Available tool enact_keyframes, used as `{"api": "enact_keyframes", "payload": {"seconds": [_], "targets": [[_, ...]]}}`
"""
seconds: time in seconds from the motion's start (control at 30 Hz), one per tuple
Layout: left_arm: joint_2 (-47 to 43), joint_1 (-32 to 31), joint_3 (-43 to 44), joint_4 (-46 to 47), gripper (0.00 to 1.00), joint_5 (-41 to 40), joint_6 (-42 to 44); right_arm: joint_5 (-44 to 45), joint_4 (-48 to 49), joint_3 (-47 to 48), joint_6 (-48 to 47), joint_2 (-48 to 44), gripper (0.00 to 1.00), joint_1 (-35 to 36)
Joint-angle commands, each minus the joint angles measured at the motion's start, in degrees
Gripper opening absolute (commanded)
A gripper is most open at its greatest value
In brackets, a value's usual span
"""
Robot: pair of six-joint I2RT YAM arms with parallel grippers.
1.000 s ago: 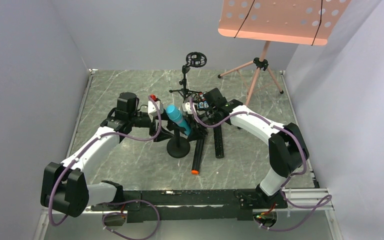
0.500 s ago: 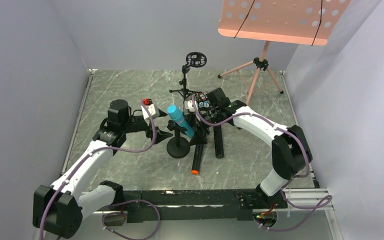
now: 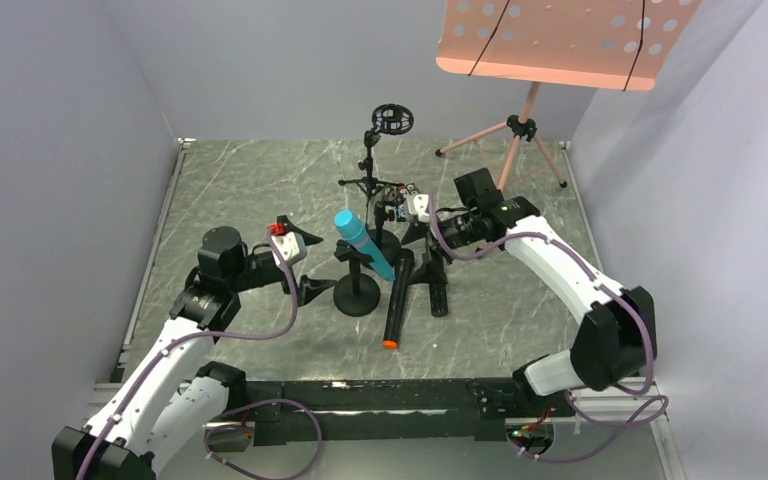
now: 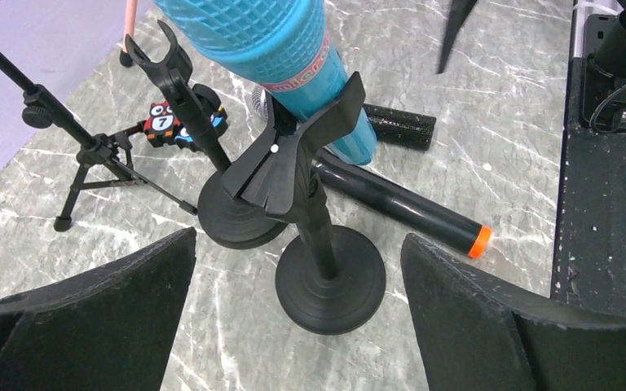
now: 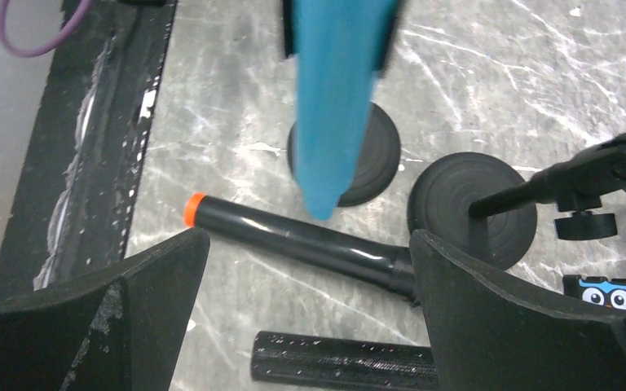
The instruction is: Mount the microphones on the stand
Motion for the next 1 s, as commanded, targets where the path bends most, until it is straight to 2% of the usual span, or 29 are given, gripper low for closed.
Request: {"api": "enact_keyframes", "payload": {"seconds": [0.0,0.07,0.17,0.23,0.33,0.4,0.53,0.67,0.87,0.97], "targets": [[2.2,-0.2,3.9,-1.1,0.99,-0.1,-0.6,-3.0,-7.4,-3.2,-6.7,-7.3,1.00,-0.1],[2.8,-0.2,2.2,2.1,0.99,-3.6,-6.5,-4.6,-3.2,-8.3,-5.1,-11.5,1.00,-2.5],[1.3,-0.6,-5.1,11.0,0.99,-6.8,-17.7,-10.9,7.0,-16.2,-0.4,-17.8,1.00,-11.8],[-0.7,-5.4,-10.7,17.5,0.99,-12.7,-21.2,-14.7,9.2,-18.1,1.5,-19.6,1.00,-16.1],[-1.1,-15.0,-16.3,25.7,0.99,-23.0,-18.4,-16.3,8.6,-18.1,1.0,-19.8,1.00,-18.3],[1.5,-18.7,-18.8,32.2,0.99,-27.2,-18.1,-16.4,9.3,-18.6,1.3,-19.7,1.00,-18.3],[9.8,-19.6,-22.1,45.8,0.99,-31.6,-18.0,-15.6,6.5,-17.9,-1.7,-19.1,1.00,-18.3],[17.3,-20.4,-22.9,56.6,0.99,-34.6,-14.5,-15.1,6.7,-17.9,-1.7,-19.4,1.00,-18.4],[24.3,-20.8,-23.6,67.2,0.99,-37.2,-14.4,-14.7,7.6,-18.6,-1.4,-19.8,1.00,-18.5],[26.7,-21.3,-23.9,70.7,0.96,-36.9,-15.2,-14.5,6.9,-18.4,-2.1,-19.2,1.00,-18.5]]}}
